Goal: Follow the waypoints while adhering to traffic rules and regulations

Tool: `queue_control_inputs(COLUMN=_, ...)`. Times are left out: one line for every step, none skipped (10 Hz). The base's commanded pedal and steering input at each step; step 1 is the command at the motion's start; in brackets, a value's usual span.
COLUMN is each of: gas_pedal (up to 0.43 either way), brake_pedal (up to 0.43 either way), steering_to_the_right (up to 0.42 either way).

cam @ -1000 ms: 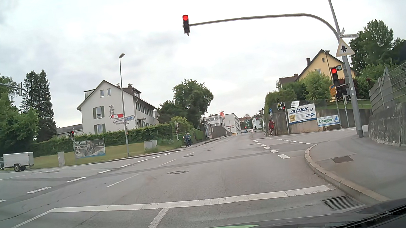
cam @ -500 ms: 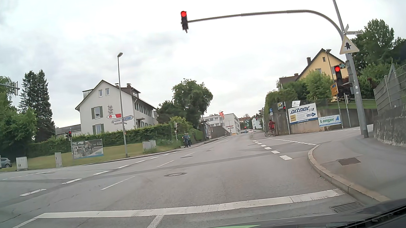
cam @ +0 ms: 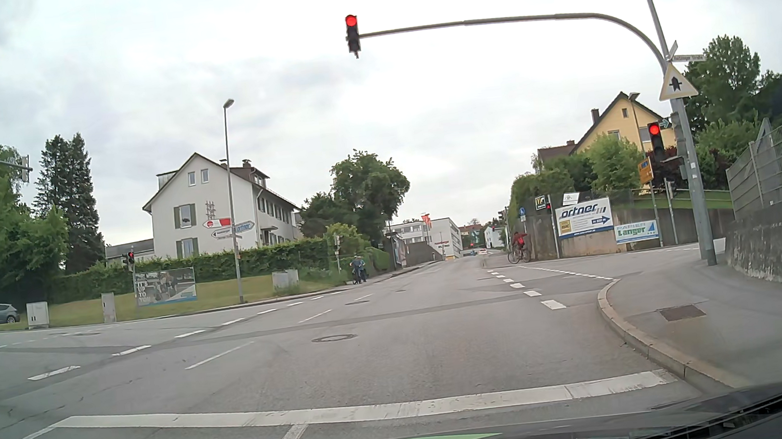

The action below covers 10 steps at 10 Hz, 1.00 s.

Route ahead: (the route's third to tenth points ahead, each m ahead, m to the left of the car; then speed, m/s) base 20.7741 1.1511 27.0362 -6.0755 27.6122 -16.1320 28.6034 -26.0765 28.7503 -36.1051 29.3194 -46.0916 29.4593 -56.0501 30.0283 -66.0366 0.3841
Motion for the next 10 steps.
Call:
queue_control_inputs(gas_pedal=0.008, brake_pedal=0.213, steering_to_the_right=0.009)
queue_control_inputs(gas_pedal=0.008, brake_pedal=0.213, steering_to_the_right=0.009)
queue_control_inputs(gas_pedal=0.008, brake_pedal=0.213, steering_to_the_right=0.009)
queue_control_inputs(gas_pedal=0.008, brake_pedal=0.201, steering_to_the_right=0.009)
queue_control_inputs(gas_pedal=0.008, brake_pedal=0.195, steering_to_the_right=0.01)
queue_control_inputs(gas_pedal=0.008, brake_pedal=0.195, steering_to_the_right=0.011)
queue_control_inputs(gas_pedal=0.008, brake_pedal=0.195, steering_to_the_right=0.011)
queue_control_inputs(gas_pedal=0.008, brake_pedal=0.195, steering_to_the_right=0.011)
queue_control_inputs(gas_pedal=0.008, brake_pedal=0.195, steering_to_the_right=0.011)
queue_control_inputs(gas_pedal=0.008, brake_pedal=0.195, steering_to_the_right=0.011)
